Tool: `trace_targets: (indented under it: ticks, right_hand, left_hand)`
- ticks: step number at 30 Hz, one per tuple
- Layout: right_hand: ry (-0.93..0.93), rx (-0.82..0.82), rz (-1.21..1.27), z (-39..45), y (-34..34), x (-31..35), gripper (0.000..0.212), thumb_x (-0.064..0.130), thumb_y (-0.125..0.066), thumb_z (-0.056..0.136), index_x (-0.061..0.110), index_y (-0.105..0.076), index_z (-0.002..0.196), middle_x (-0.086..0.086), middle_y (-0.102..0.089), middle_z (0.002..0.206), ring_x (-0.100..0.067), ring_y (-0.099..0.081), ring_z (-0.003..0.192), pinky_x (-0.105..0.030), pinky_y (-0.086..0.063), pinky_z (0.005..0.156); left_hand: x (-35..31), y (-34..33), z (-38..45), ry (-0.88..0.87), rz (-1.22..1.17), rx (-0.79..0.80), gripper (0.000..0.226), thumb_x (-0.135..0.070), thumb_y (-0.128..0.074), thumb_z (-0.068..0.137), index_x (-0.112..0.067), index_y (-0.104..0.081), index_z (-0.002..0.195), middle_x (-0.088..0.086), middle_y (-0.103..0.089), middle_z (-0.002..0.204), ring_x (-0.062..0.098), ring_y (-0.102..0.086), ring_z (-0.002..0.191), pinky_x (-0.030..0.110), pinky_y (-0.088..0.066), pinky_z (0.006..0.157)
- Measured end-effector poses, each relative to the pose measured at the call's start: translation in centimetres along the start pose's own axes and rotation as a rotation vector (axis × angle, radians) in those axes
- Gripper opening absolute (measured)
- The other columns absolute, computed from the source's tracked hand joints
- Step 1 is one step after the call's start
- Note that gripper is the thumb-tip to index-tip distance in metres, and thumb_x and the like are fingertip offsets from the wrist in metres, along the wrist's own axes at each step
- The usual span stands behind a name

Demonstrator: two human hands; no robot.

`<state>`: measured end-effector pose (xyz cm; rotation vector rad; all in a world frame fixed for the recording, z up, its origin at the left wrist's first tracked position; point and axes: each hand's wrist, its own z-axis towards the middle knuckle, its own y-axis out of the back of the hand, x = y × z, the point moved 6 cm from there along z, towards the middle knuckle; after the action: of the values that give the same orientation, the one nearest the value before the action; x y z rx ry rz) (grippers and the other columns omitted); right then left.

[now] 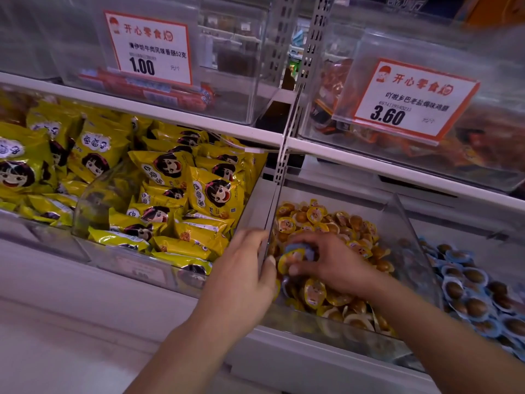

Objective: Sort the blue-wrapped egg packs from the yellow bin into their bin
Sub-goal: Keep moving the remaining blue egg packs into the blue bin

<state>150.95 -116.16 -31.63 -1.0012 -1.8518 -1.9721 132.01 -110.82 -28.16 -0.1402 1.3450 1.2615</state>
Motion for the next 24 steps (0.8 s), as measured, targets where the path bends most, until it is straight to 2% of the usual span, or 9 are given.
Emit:
trace_targets:
  ticks: [4,7,9,11,13,15,18,21,24]
  right_hand:
    - [-0.007,-0.267,0.111,-1.2,5.2,0.1,0.035,0.034,-0.086,0.074,0.033,-0.070,0.105,0.013,-0.074,0.096,0.003,-0.069,0.088,-0.020,-0.054,0.079]
    - [-0.072,-0.231,0.001,-1.8,6.4,-0.1,0.026,0.047,-0.078,0.080,0.023,-0.072,0.090,0.003,-0.073,0.082,-0.012,-0.069,0.078,-0.032,-0.053,0.070]
    - [-0.142,-0.180,-0.101,-2.1,6.4,-0.4,0.027,0.048,-0.074,0.083,0.022,-0.068,0.078,-0.002,-0.065,0.072,-0.016,-0.062,0.068,-0.033,-0.046,0.062]
    - [-0.184,-0.225,-0.114,-2.7,6.7,-0.4,0.026,0.039,-0.072,0.088,0.013,-0.069,0.087,-0.010,-0.065,0.079,-0.019,-0.062,0.070,-0.032,-0.046,0.062]
    - [-0.148,-0.348,0.024,-4.0,6.9,0.8,0.019,0.030,-0.071,0.091,0.016,-0.071,0.103,-0.001,-0.071,0.084,-0.011,-0.065,0.072,-0.019,-0.048,0.060]
    - [0.036,-0.433,0.177,-5.6,6.5,4.0,0.025,0.028,-0.070,0.091,0.029,-0.069,0.116,0.011,-0.074,0.094,-0.003,-0.069,0.084,-0.014,-0.051,0.070]
    - [0.293,-0.323,0.137,-7.0,4.0,9.2,0.044,0.038,-0.071,0.087,0.041,-0.061,0.130,0.033,-0.065,0.110,0.004,-0.061,0.106,-0.012,-0.046,0.090]
    - [0.402,-0.177,-0.117,-6.8,2.2,11.3,0.044,0.052,-0.064,0.089,0.035,-0.064,0.130,0.024,-0.057,0.122,-0.007,-0.046,0.120,-0.023,-0.037,0.103]
    - [0.276,-0.223,0.271,-5.6,3.8,9.2,0.036,0.045,-0.059,0.091,0.032,-0.070,0.123,0.010,-0.064,0.128,-0.007,-0.055,0.124,-0.025,-0.042,0.107]
  left_hand:
    - [-3.1,1.5,-0.1,-0.235,-0.117,-0.224,0.032,-0.022,-0.050,0.093,-0.024,-0.062,0.122,-0.019,-0.053,0.122,0.002,-0.056,0.113,0.012,-0.046,0.088]
    - [-3.5,1.3,0.2,-0.230,-0.156,-0.264,0.025,-0.017,-0.053,0.094,-0.025,-0.067,0.113,-0.016,-0.061,0.105,0.004,-0.061,0.095,0.018,-0.050,0.071]
    - [-3.2,1.0,0.4,-0.174,-0.204,-0.257,0.023,-0.013,-0.056,0.095,-0.027,-0.068,0.110,-0.018,-0.064,0.099,0.005,-0.062,0.090,0.020,-0.050,0.067]
    - [-3.0,0.9,0.4,-0.129,-0.269,-0.257,0.022,-0.017,-0.054,0.096,-0.029,-0.068,0.108,-0.017,-0.068,0.095,0.009,-0.065,0.085,0.023,-0.053,0.065]
    - [-2.9,0.7,0.4,-0.086,-0.316,-0.239,0.019,-0.029,-0.051,0.096,-0.035,-0.066,0.107,-0.014,-0.069,0.090,0.013,-0.067,0.076,0.027,-0.054,0.058]
    - [-3.2,-0.5,0.1,0.051,-0.503,-0.106,0.021,-0.049,-0.049,0.099,-0.037,-0.064,0.109,-0.009,-0.070,0.094,0.015,-0.071,0.076,0.030,-0.055,0.053]
    - [-3.7,-3.0,-0.6,0.413,-1.081,0.184,0.052,-0.061,-0.052,0.084,-0.024,-0.067,0.116,0.005,-0.074,0.109,0.026,-0.074,0.094,0.044,-0.061,0.066]
    - [-2.8,-1.7,-0.5,0.555,-1.241,0.025,0.031,-0.038,-0.062,0.088,-0.017,-0.074,0.107,0.010,-0.074,0.103,0.022,-0.073,0.088,0.032,-0.056,0.057]
    - [-0.9,0.5,-0.2,0.581,-1.185,-0.153,0.021,-0.015,-0.054,0.098,-0.009,-0.073,0.099,0.010,-0.063,0.077,0.017,-0.060,0.054,0.023,-0.038,0.039]
